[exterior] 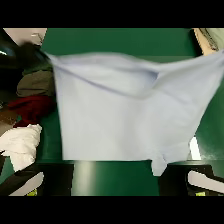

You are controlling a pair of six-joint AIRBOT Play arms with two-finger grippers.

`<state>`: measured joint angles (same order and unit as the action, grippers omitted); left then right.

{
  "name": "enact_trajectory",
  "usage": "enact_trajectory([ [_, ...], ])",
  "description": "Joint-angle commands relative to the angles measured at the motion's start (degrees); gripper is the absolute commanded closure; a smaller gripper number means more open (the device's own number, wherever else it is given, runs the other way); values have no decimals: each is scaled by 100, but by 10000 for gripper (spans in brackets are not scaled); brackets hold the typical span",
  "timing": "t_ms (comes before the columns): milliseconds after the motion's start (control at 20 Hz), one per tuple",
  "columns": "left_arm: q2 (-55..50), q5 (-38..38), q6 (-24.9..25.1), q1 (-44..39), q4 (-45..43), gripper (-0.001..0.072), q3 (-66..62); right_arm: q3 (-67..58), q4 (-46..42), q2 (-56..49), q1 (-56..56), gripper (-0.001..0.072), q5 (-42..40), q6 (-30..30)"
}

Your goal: Fold the shirts.

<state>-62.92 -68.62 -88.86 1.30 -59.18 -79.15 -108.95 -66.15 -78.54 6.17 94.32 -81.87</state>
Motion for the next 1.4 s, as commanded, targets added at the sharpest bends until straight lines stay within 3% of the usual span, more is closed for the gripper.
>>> enact_trajectory([
  [0, -1272, 258, 181, 4, 26, 683, 647, 562, -7, -1209, -374, 703, -92, -61],
  [250, -2275, 2122, 975, 4, 1019, 683, 647, 579, -7, -1996, -487, 703, -2009, -59],
  [400, -2304, 3246, 1134, 4, 1182, 683, 627, 579, -4, -2009, -487, 703, -3014, -9],
  [500, -2306, 3528, 1202, 4, 1178, 683, 619, 579, -7, -2004, -487, 703, -3311, 120],
  [650, -2308, 3381, 1781, 4, 1176, 683, 619, 579, -55, -2004, -487, 703, -3154, 334],
  [750, -2310, 3060, 1991, 4, 1091, 683, 621, 595, -553, -2004, -507, 703, -2590, 332],
  [900, -2376, 2590, 2033, 4, 772, 683, 654, 1150, -1058, -1775, -581, 703, -2286, 337],
  [1350, -2800, 1888, 1965, 4, 501, 680, 883, 3410, -986, -905, -581, 698, -2857, 326],
])
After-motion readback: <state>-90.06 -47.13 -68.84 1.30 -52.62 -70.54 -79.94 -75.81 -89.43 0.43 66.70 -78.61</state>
